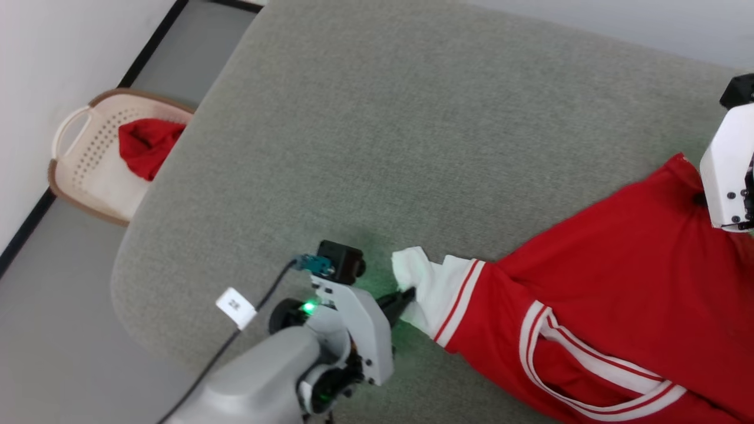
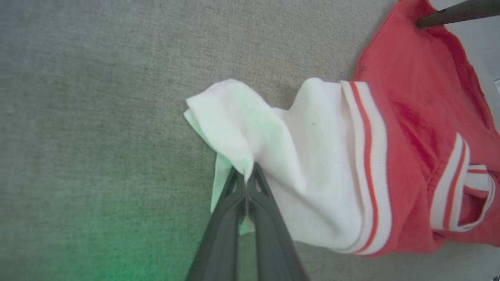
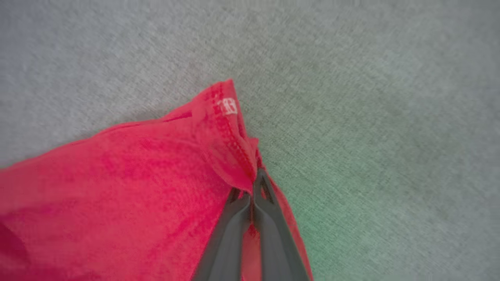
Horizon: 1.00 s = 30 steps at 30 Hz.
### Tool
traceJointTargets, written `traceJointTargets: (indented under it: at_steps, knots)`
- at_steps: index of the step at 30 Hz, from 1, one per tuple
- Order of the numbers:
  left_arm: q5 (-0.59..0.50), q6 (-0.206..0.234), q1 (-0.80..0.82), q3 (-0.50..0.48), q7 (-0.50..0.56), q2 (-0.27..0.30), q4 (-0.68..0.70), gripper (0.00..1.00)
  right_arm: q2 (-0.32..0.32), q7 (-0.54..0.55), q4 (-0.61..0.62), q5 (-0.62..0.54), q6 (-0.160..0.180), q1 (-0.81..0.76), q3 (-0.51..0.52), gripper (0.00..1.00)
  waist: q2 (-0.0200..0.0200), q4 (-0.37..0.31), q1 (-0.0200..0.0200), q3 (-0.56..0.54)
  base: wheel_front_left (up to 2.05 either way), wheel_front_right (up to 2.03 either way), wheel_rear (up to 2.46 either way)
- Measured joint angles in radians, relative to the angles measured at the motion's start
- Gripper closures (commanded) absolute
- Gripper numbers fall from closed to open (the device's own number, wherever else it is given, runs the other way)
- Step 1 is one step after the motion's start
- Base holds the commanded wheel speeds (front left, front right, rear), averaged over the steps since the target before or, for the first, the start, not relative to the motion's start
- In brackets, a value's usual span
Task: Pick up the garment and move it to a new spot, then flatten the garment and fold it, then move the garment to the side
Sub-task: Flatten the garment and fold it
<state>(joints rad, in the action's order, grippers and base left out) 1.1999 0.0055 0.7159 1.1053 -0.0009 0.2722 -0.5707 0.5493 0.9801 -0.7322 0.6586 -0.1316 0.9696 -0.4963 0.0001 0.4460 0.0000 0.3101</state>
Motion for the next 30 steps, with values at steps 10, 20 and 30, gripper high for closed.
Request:
traceJointTargets:
  at_steps: [10,20,30]
  knots:
    - [0.013,0.017,0.079,-0.021,0.114,0.137,0.067,1.0,-0.01,-0.105,0.094,0.079,0.0,0.035,-0.022,1.0,0.0,-0.063,0.0,-0.081,0.0,0.0,0.0]
    - [0.01,-0.043,0.302,-0.06,0.269,0.265,0.074,1.0,-0.03,-0.292,0.198,0.117,0.0,0.086,-0.02,1.0,0.0,-0.154,0.0,-0.182,0.0,0.0,0.0]
    - [-0.013,-0.13,0.562,-0.101,0.287,0.327,-0.007,1.0,-0.068,-0.5,0.234,0.091,0.0,0.184,0.008,1.0,0.0,-0.277,0.0,-0.263,0.0,0.0,0.0]
